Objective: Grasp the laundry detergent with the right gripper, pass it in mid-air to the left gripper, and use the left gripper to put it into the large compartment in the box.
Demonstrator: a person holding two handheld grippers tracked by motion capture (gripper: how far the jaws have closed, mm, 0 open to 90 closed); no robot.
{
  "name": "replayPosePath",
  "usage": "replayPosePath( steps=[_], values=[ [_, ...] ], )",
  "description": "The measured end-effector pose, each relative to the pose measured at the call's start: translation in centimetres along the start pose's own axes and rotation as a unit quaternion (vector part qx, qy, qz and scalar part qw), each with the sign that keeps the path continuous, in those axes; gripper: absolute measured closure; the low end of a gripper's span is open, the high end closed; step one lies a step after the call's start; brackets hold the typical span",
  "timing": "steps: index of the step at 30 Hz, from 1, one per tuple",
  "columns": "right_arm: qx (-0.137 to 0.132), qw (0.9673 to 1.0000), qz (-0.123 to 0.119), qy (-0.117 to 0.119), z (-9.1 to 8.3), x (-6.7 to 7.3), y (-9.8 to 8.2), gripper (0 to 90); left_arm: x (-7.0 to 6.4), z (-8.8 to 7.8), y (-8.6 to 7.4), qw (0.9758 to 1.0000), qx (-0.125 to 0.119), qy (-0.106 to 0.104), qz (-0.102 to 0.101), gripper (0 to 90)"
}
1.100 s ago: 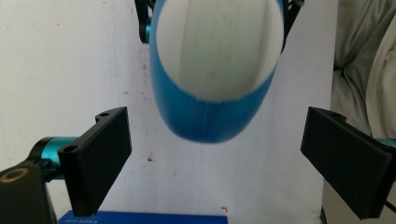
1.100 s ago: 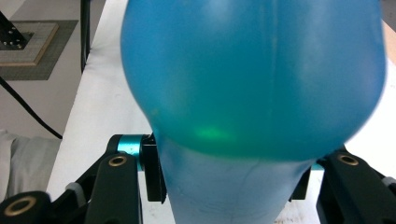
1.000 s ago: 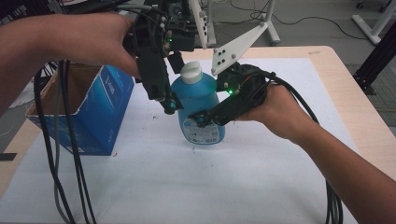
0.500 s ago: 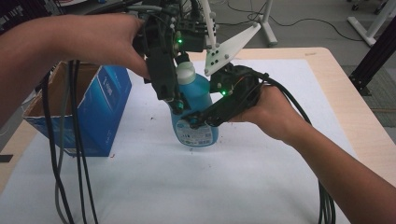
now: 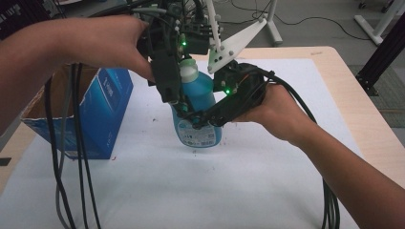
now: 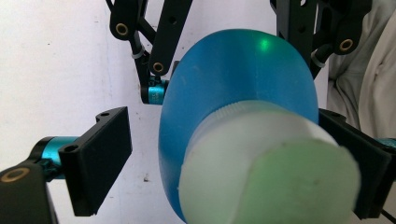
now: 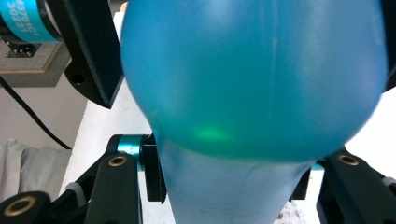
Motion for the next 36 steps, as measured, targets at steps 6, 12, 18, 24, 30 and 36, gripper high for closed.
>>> replayPosePath(
  steps=[6,12,18,24,30,36],
  values=[
    [-0.003,1.0,-0.002,0.0,0.01,-0.02,0.04,45.5,-0.01,-0.14,-0.03,1.0,-0.004,0.001,0.005,16.2],
    [-0.005,1.0,-0.006,0.001,0.06,-0.05,0.06,45.5,0.01,-0.19,-0.13,1.0,-0.007,0.0,0.002,17.9],
    [-0.005,1.0,-0.006,0.0,0.02,-0.06,0.08,45.5,0.02,-0.08,-0.11,1.0,-0.007,-0.001,0.007,19.9],
    [-0.005,1.0,-0.004,0.0,0.0,-0.02,0.09,45.5,-0.01,-0.01,-0.06,0.9999,-0.01,-0.003,0.007,24.1],
    [-0.006,1.0,-0.005,0.0,0.01,-0.04,0.14,45.5,-0.09,-0.05,-0.07,0.9999,-0.011,-0.005,0.011,26.6],
    [-0.006,1.0,-0.003,0.002,-0.04,0.0,0.18,45.5,-0.17,-0.07,-0.04,0.9998,-0.011,-0.005,0.017,32.8]
  ],
)
Point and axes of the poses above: each handheld gripper's, and its own axes: z roughly forward along the jaws, y roughly out of its top, x roughly to its left, the point moved 4 cm from there along z, roughly forward along the jaws, and after that the axes turned 8 degrees about -z, right-handed, at the moved point
